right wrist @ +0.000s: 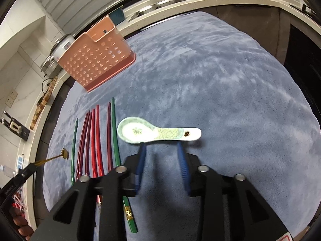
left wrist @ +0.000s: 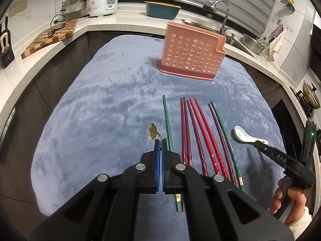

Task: Organize utensils
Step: 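Carry both spoons into the pink holder and open both tools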

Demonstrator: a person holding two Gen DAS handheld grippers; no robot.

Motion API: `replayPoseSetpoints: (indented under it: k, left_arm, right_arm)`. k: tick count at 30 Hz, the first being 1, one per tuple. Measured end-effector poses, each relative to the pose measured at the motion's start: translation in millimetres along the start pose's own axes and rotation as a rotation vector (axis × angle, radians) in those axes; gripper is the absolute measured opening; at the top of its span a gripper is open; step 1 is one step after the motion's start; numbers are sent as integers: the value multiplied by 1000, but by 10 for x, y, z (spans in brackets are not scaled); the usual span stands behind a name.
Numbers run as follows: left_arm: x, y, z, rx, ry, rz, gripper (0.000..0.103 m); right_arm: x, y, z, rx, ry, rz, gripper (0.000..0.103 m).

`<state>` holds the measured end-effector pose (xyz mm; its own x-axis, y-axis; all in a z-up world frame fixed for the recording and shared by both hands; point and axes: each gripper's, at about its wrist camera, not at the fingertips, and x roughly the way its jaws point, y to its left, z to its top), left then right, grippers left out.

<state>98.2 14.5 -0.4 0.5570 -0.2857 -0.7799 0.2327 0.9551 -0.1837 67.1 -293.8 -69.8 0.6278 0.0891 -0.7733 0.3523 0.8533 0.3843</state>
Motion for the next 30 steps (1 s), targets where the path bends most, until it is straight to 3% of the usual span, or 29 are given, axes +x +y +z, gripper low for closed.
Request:
replayPoseSetpoints:
  k: [10,11,12,14,21,30]
  left_arm:
    - [-8,-33,-17,2,6,14,1]
    - [-9,-35,-16,3,6,15,1]
    - [-7,-31,-17,3,5,14,1]
    - [-8,-31,-15,2,5,14,1]
    - [-107,-37,93,0,-25,6,1]
    - [-290,-37,463,5,-114,-3,1]
  right_arm:
    - [86,-250,134,103,-17,65,41]
    - [77,-256,153,104,-24,69,37]
    - [65,-250,169,98,-32,67,24]
    - [35,-230,197,82,-42,74,19]
    - [-195,21,359,-6,-100,62,9]
    - [-461,433,721,-146,-194,11,7]
